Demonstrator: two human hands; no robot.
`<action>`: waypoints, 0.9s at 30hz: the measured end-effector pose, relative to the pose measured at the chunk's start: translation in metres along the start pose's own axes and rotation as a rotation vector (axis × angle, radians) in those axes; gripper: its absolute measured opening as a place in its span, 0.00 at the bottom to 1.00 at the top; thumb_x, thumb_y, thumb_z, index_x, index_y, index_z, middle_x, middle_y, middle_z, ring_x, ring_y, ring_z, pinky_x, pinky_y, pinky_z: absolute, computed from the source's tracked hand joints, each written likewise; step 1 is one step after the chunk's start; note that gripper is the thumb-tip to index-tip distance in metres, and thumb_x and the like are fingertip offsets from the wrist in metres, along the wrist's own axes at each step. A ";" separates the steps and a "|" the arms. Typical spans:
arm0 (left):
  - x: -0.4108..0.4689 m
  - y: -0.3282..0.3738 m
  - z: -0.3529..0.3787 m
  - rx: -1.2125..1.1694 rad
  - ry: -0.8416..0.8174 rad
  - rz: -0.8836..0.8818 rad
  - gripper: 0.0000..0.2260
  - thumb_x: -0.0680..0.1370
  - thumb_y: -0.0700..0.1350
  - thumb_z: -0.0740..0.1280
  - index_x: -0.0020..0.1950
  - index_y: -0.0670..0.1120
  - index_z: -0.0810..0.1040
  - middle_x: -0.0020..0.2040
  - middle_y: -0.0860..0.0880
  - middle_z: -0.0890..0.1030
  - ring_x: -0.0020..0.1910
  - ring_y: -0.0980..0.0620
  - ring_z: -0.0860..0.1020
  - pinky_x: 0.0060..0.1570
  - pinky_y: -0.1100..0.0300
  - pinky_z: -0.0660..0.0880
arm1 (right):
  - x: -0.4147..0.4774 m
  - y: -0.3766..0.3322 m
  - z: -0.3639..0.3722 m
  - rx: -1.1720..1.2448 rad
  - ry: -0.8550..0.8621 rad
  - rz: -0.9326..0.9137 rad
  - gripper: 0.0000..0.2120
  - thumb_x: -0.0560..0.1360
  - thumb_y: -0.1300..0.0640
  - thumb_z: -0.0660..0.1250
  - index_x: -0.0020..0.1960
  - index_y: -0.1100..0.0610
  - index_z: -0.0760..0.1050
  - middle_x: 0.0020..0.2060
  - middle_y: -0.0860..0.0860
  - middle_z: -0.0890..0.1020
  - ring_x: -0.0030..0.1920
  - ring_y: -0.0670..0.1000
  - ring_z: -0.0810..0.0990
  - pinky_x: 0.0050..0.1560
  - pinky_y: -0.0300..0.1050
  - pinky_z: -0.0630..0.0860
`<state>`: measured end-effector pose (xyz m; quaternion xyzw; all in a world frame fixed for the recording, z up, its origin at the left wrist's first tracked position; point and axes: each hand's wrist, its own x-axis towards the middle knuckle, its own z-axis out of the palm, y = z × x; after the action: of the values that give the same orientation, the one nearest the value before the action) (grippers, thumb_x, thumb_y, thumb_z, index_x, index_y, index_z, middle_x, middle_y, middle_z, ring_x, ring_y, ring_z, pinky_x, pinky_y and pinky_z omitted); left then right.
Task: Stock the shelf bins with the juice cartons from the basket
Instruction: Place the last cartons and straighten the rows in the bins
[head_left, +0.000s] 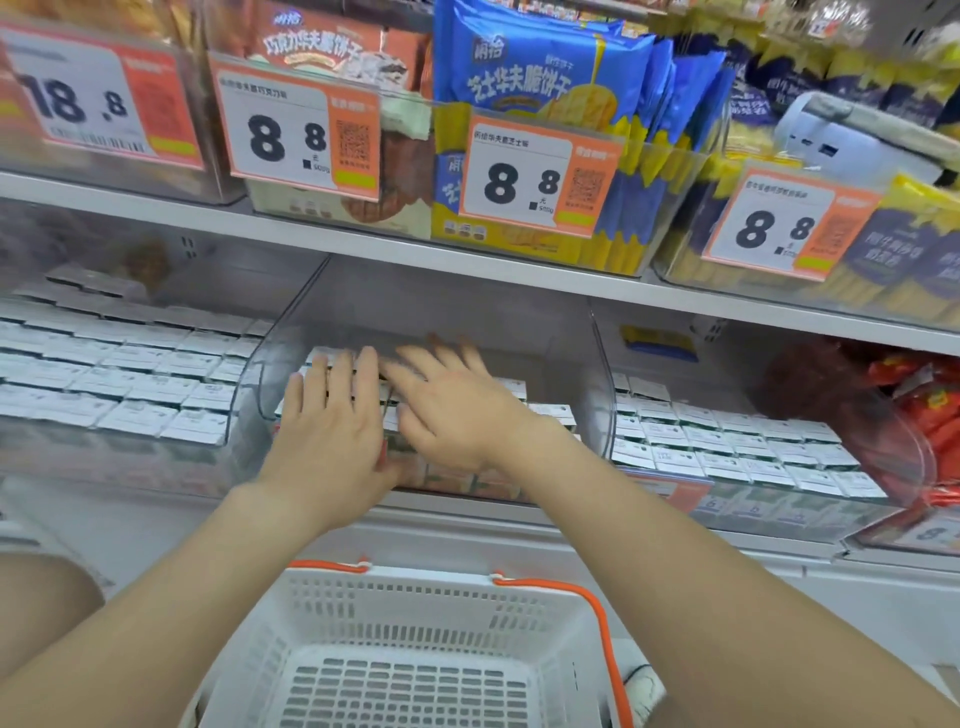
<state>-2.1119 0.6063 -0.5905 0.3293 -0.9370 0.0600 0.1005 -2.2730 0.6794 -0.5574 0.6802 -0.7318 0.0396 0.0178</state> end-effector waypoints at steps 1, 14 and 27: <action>-0.003 -0.001 0.000 -0.001 0.005 -0.019 0.55 0.69 0.68 0.75 0.80 0.31 0.60 0.73 0.31 0.70 0.72 0.27 0.69 0.69 0.31 0.69 | 0.009 -0.005 0.000 0.035 -0.007 0.014 0.31 0.82 0.48 0.53 0.83 0.52 0.57 0.78 0.57 0.65 0.78 0.67 0.61 0.79 0.67 0.53; -0.016 -0.005 0.005 0.070 0.020 -0.057 0.52 0.73 0.63 0.75 0.81 0.31 0.56 0.72 0.33 0.69 0.72 0.33 0.69 0.73 0.38 0.65 | 0.054 -0.017 0.011 0.234 0.010 0.205 0.14 0.81 0.46 0.54 0.44 0.53 0.70 0.46 0.60 0.82 0.43 0.62 0.77 0.41 0.51 0.69; -0.005 -0.024 -0.032 -0.252 -0.164 0.054 0.36 0.68 0.60 0.53 0.71 0.41 0.70 0.75 0.41 0.67 0.78 0.41 0.63 0.76 0.49 0.63 | 0.004 -0.034 0.003 -0.012 -0.055 0.147 0.40 0.77 0.33 0.35 0.84 0.51 0.48 0.81 0.59 0.59 0.77 0.66 0.60 0.76 0.68 0.56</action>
<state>-2.0877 0.5963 -0.5593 0.2926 -0.9506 -0.0823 0.0626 -2.2392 0.6725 -0.5587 0.6255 -0.7800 0.0176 -0.0009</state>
